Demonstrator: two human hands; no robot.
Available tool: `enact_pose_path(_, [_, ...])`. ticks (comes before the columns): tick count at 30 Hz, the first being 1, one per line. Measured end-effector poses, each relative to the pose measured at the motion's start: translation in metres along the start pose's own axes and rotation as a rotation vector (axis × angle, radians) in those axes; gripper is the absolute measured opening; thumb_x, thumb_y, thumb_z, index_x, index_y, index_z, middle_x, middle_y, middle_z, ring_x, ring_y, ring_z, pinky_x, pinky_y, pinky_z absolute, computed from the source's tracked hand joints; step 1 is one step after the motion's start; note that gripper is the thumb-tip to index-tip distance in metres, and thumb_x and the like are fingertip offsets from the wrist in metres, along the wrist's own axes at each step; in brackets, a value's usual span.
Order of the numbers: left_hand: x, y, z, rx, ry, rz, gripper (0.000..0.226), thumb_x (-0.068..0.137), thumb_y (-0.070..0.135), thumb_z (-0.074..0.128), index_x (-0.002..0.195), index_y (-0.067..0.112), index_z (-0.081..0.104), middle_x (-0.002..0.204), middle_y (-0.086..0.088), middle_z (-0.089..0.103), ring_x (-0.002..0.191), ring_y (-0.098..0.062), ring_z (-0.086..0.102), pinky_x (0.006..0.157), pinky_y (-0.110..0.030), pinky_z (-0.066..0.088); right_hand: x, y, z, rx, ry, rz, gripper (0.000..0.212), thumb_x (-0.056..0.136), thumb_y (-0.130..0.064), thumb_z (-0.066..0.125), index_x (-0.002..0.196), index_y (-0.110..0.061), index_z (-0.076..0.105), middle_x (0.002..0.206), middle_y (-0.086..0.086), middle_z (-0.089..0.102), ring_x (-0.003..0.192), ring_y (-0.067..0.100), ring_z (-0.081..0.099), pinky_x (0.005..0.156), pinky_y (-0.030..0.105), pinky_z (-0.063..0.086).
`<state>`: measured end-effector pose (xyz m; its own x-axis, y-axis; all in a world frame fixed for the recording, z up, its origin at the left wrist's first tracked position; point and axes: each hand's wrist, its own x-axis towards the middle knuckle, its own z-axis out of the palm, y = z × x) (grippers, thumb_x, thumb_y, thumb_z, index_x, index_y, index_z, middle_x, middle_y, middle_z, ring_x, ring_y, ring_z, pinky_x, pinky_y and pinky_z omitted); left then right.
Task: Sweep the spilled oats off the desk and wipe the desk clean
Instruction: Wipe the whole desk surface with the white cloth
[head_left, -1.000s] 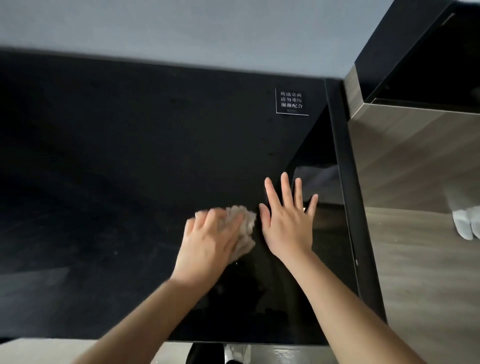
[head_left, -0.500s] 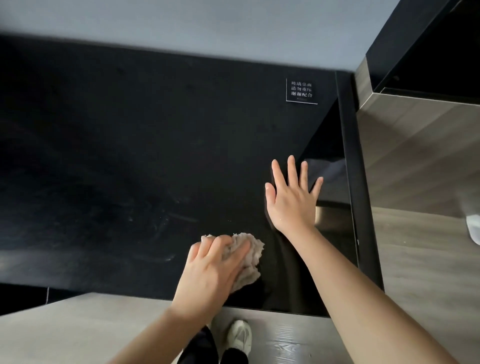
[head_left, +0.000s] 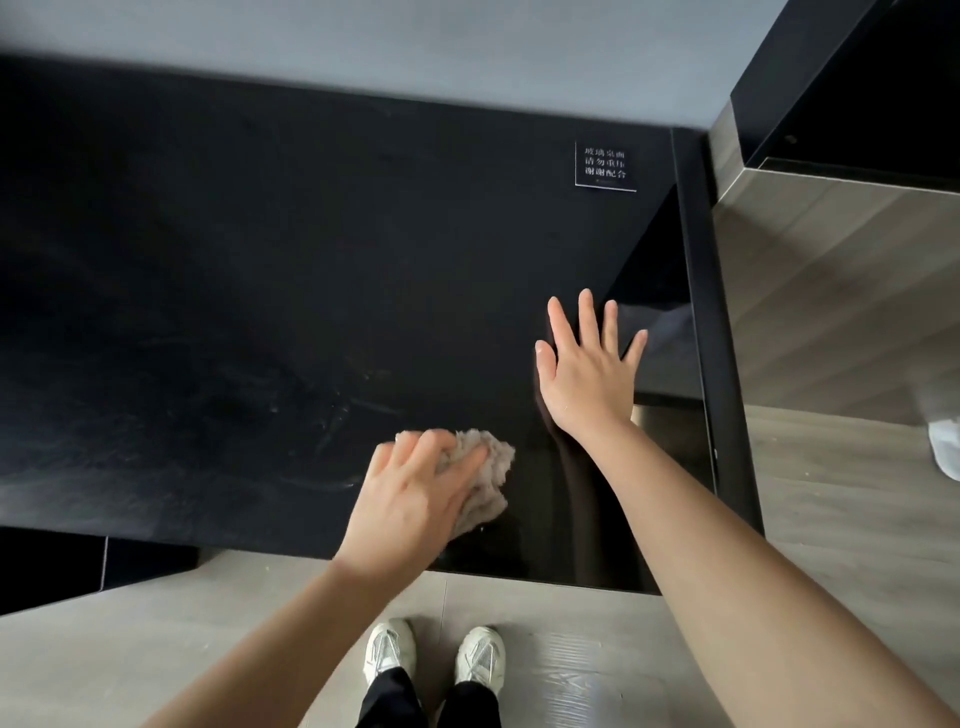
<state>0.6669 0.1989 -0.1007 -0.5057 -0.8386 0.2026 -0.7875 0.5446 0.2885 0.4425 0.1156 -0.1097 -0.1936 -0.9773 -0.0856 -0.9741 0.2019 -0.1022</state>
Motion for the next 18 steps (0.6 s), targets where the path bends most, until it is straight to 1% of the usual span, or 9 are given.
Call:
enact_pose_path(3, [0.043, -0.012, 0.001, 0.062, 0.026, -0.156, 0.034, 0.092, 0.031, 0.048, 0.120, 0.021, 0.065, 0.106, -0.007, 0.054, 0.090, -0.029, 0.051, 0.074, -0.041, 0.043, 0.001, -0.001, -0.001, -0.008, -0.007, -0.001, 0.056, 0.102, -0.048, 0.019, 0.154, -0.032, 0.007, 0.164, 0.006, 0.002, 0.150, 0.033, -0.003, 0.116, 0.063, 0.002])
enact_pose_path(4, [0.047, -0.009, 0.000, 0.058, 0.026, -0.198, 0.036, 0.092, 0.032, 0.045, 0.118, 0.020, 0.066, 0.105, -0.007, 0.055, 0.090, -0.029, 0.052, 0.074, -0.042, 0.044, 0.001, -0.001, -0.001, -0.007, -0.008, 0.000, 0.056, 0.102, -0.048, 0.019, 0.154, -0.032, 0.007, 0.164, 0.006, 0.002, 0.150, 0.033, -0.003, 0.116, 0.063, 0.001])
enact_pose_path(6, [0.037, -0.001, 0.000, 0.043, 0.027, -0.200, 0.046, 0.091, 0.038, 0.033, 0.115, 0.019, 0.067, 0.104, -0.007, 0.056, 0.089, -0.027, 0.052, 0.073, -0.041, 0.045, -0.001, -0.001, 0.000, -0.009, -0.007, 0.000, 0.056, 0.102, -0.048, 0.019, 0.155, -0.033, 0.007, 0.164, 0.006, 0.001, 0.150, 0.033, -0.003, 0.116, 0.062, 0.000])
enact_pose_path(8, [0.019, 0.004, -0.001, 0.038, 0.017, -0.149, 0.047, 0.092, 0.039, 0.031, 0.114, 0.019, 0.068, 0.103, -0.006, 0.056, 0.087, -0.026, 0.052, 0.071, -0.039, 0.045, -0.001, -0.001, -0.001, -0.013, -0.007, -0.004, 0.056, 0.102, -0.048, 0.018, 0.155, -0.032, 0.007, 0.164, 0.006, 0.001, 0.150, 0.033, -0.004, 0.116, 0.063, 0.001])
enact_pose_path(10, [0.027, -0.004, -0.001, 0.069, 0.010, -0.120, 0.044, 0.093, 0.037, 0.034, 0.114, 0.020, 0.068, 0.103, -0.006, 0.056, 0.087, -0.027, 0.052, 0.070, -0.040, 0.045, 0.000, -0.001, -0.003, 0.002, -0.024, -0.002, 0.055, 0.102, -0.047, 0.019, 0.154, -0.032, 0.007, 0.164, 0.006, 0.001, 0.149, 0.033, -0.005, 0.116, 0.063, 0.000])
enact_pose_path(14, [0.071, -0.009, 0.004, 0.062, 0.005, -0.255, 0.025, 0.092, 0.027, 0.052, 0.108, 0.021, 0.070, 0.104, -0.005, 0.053, 0.090, -0.027, 0.049, 0.075, -0.040, 0.042, -0.021, -0.004, -0.005, 0.038, -0.043, 0.001, 0.055, 0.103, -0.044, 0.025, 0.154, -0.031, 0.009, 0.164, 0.006, 0.000, 0.149, 0.033, -0.006, 0.114, 0.064, -0.002])
enact_pose_path(16, [0.063, -0.005, 0.003, 0.022, -0.007, -0.222, 0.024, 0.093, 0.035, 0.053, 0.105, 0.023, 0.069, 0.103, -0.003, 0.051, 0.090, -0.025, 0.047, 0.075, -0.039, 0.040, -0.047, -0.007, -0.002, 0.062, -0.002, -0.027, 0.055, 0.102, -0.041, 0.030, 0.154, -0.030, 0.014, 0.163, 0.006, 0.004, 0.150, 0.033, -0.003, 0.113, 0.065, -0.001])
enact_pose_path(18, [0.029, 0.006, -0.003, -0.045, -0.012, -0.130, 0.034, 0.093, 0.051, 0.046, 0.104, 0.028, 0.068, 0.100, -0.001, 0.051, 0.086, -0.023, 0.047, 0.071, -0.037, 0.038, -0.069, -0.011, 0.003, 0.095, 0.022, -0.039, 0.054, 0.102, -0.038, 0.033, 0.153, -0.029, 0.018, 0.163, 0.006, 0.007, 0.150, 0.032, -0.001, 0.113, 0.065, 0.000])
